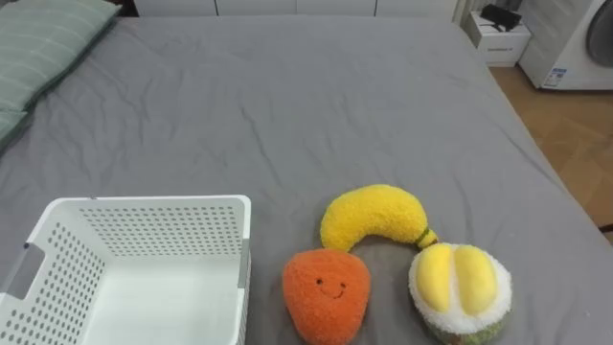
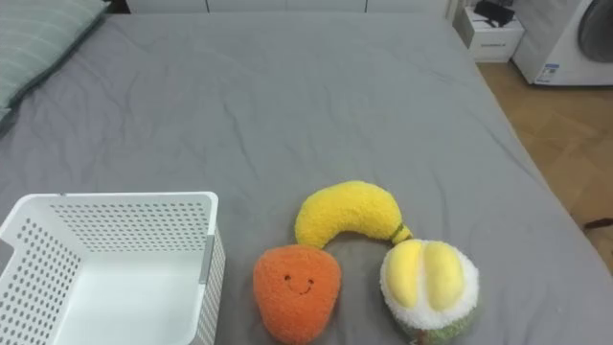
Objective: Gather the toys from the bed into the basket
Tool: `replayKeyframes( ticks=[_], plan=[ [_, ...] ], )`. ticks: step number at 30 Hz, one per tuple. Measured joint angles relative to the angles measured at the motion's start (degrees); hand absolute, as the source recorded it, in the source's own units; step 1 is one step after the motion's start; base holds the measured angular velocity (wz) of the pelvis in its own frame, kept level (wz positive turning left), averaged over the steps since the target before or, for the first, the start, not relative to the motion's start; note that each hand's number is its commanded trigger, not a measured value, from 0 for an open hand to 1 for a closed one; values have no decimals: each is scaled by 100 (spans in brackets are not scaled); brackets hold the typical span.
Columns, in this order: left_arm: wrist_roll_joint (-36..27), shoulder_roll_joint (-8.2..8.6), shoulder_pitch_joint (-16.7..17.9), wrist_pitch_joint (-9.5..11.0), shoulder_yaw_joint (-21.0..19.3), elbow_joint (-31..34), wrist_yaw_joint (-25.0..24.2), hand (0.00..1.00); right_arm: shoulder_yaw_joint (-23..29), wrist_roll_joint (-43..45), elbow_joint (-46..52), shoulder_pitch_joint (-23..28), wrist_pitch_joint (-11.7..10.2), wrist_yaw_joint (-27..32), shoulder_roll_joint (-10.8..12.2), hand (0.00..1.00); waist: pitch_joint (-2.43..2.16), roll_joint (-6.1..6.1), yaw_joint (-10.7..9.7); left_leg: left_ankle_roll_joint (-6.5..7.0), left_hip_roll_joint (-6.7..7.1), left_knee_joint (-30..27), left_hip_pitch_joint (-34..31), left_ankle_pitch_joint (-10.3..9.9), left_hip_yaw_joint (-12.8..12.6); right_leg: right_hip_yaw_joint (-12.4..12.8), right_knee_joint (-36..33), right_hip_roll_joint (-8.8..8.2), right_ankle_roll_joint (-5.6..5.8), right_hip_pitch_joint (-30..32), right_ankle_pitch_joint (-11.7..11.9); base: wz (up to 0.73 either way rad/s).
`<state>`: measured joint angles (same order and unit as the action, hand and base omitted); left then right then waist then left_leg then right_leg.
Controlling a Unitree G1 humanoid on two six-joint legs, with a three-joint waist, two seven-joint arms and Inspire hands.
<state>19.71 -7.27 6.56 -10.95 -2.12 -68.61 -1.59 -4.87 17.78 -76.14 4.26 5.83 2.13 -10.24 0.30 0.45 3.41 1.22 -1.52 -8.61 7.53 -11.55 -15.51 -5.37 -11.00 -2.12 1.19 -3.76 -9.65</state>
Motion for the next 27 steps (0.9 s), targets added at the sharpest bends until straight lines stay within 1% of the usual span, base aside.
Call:
replayKeyframes(
  ticks=[3, 7, 10, 13, 16, 20, 22, 24, 25, 26, 27],
  plan=[
    [-32, 5, 1, 0, -4, -1, 44, 0, 7, -1, 1, 0, -6, 29, 3, 0, -2, -8, 0, 0, -3, 5, -1, 0, -6, 19, -5, 4, 0, 7, 0, 0],
    [-329, 4, 6, 0, -25, 25, 109, 0, 7, -2, 3, -18, -80, 20, 10, 0, -6, -48, 1, -5, -1, 7, -17, 6, -35, 45, -78, 4, -7, 81, -9, -5],
    [-337, 2, 26, 1, -132, 49, 128, 0, 8, -1, 2, -9, -94, 20, 34, 0, -17, -79, -5, -6, -4, 6, -16, 6, -43, 49, -79, 7, -7, 83, -9, -1],
    [-340, 4, 29, 3, -221, 45, 215, 0, 119, -44, -15, 0, -94, 21, 40, 0, -12, -104, -2, -6, -5, 6, -9, 6, -60, 59, -81, 10, -7, 84, -9, -1],
    [-341, 3, 44, 3, -226, 38, 337, 0, 177, -417, -20, 27, -79, 40, 43, 0, -10, -130, 4, -9, -21, 6, -8, 6, -119, 85, -84, 22, -12, 101, -5, -6],
    [-455, 2, 51, 2, -229, 10, 358, 0, 240, -1001, -57, 157, -67, 106, 42, 0, -15, -139, -5, -12, -31, 6, 2, 5, -151, 96, -89, 27, -15, 100, -3, -1],
    [-543, 2, 52, 2, -225, -7, 369, 0, 332, -1287, -107, 175, -17, 118, 51, 0, -14, -136, -36, -12, -37, 2, 6, 5, -162, 96, -83, 25, -19, 90, 1, 0],
    [-659, 0, 83, 1, -239, -21, 370, 0, 572, -1552, -194, 203, -1, 194, 63, 0, -11, -132, -122, -13, -38, 3, 15, 5, -162, 126, -89, 27, -19, 85, 1, 0],
    [-662, 0, 100, 0, -308, -22, 368, 0, 779, -1824, -192, 201, -5, 241, 58, 0, -9, -134, -187, -13, -39, 3, 15, 6, -165, 189, -90, 28, -18, 90, 1, 0],
    [-662, -5, 101, -2, -458, -24, 349, 0, 1045, -2135, -201, 235, -15, 275, 52, 0, -10, -145, -236, -14, -43, 2, 15, 5, -167, 206, -87, 37, -18, 90, 1, -3],
    [-664, -12, 111, -3, -515, -29, 334, 0, 1168, -2293, -207, 246, -12, 287, 40, 0, -8, -157, -254, -16, -43, 3, 20, 6, -170, 210, -89, 42, -18, 91, 1, -3]
  ],
)
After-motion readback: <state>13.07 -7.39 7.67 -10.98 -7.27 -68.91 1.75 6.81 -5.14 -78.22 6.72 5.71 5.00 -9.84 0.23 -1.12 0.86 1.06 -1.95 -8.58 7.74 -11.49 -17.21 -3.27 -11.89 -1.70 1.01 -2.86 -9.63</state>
